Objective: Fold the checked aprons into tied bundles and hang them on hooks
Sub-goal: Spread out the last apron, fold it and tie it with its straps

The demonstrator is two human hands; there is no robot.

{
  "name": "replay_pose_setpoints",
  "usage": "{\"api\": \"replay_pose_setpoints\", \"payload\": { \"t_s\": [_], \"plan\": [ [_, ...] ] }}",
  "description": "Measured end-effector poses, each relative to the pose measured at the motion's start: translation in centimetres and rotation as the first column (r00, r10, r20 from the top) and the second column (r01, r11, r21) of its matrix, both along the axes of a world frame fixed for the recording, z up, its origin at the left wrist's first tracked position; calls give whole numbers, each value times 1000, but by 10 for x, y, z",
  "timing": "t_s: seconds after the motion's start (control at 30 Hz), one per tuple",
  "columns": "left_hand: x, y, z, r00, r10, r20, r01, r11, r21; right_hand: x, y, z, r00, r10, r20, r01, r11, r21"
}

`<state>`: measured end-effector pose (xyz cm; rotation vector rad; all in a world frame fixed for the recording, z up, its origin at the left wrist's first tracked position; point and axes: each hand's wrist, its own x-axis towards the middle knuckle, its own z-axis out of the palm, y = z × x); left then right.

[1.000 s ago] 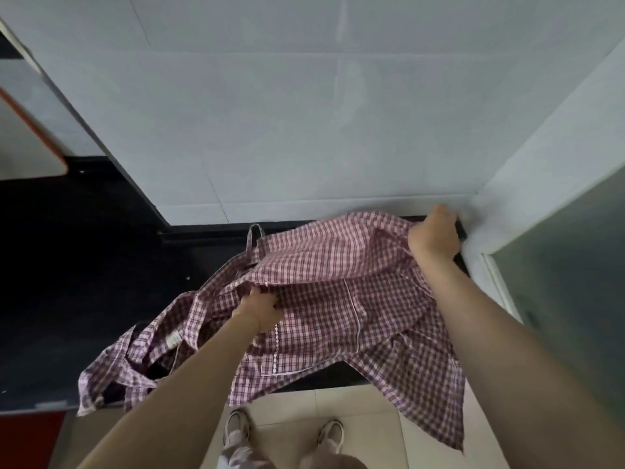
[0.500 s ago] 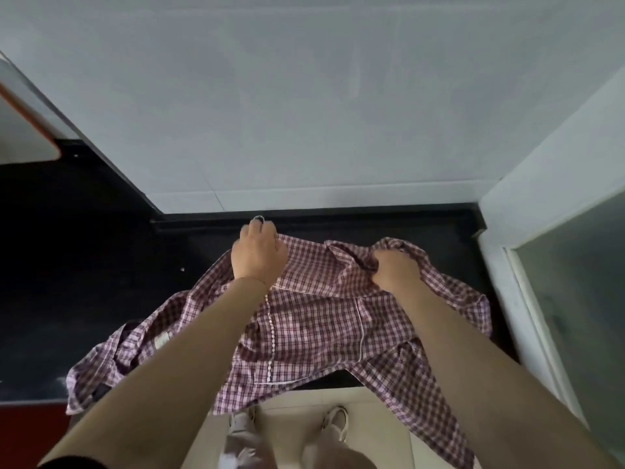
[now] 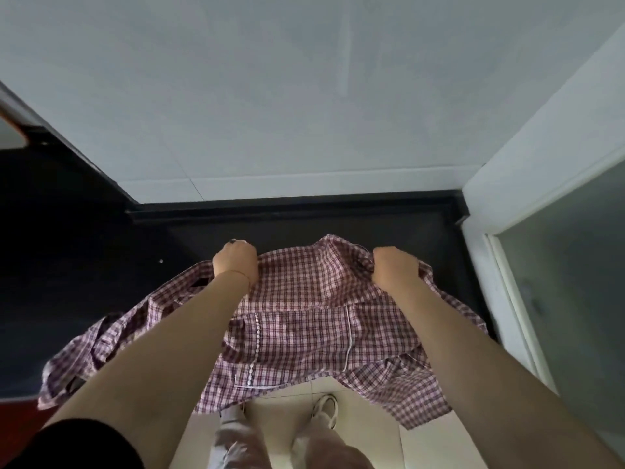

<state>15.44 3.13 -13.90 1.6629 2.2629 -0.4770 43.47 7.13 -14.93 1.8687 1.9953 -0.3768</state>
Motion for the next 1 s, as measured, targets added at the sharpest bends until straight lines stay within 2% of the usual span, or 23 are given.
{"api": "replay_pose_setpoints", "payload": {
  "t_s": [0.1,0.17,0.27,0.37,0.5,0.63,0.67,0.73,0.8,0.83,0.9,0.93,0.97,1.0],
  "plan": [
    [-5,-14,8,996,92,-5,-92,995,27,1,-6,6,998,-40,-38,41,999,27],
    [-8,-21,12,991,120,51,-127,977,170,0,-10,15,995,-35,-94,43,996,80],
    [-10,-28,36,973,86,213,-170,893,416,2,-11,36,983,35,-178,2,979,205],
    [-13,-32,74,900,47,433,-275,832,482,1,-12,77,971,69,-229,-10,968,251],
    [-24,-34,122,771,82,632,-460,758,463,-5,-13,136,895,-56,-442,190,945,266],
    [-35,-44,155,763,39,645,-431,774,463,-13,-18,184,797,-193,-572,380,896,228],
    [-45,-53,167,763,35,645,-414,793,447,-22,-25,200,802,-205,-561,393,889,236],
    [-54,-57,174,834,29,552,-282,881,379,-29,-30,215,781,-285,-555,432,889,152],
    [-71,-69,184,930,26,367,-138,949,282,-40,-46,236,743,-352,-569,445,895,27],
    [-78,-75,189,952,40,303,-115,965,234,-43,-53,245,736,-382,-559,449,893,-19],
    [-87,-82,198,958,74,275,-123,979,162,-46,-61,259,743,-462,-484,452,880,-145],
    [-92,-83,200,930,120,346,-179,973,144,-47,-64,265,754,-481,-448,447,875,-187],
    [-95,-86,204,849,199,489,-289,951,114,-49,-68,269,745,-487,-456,441,872,-212],
    [-98,-88,209,704,266,658,-412,908,73,-50,-69,275,703,-514,-492,454,856,-246]
  ]
}}
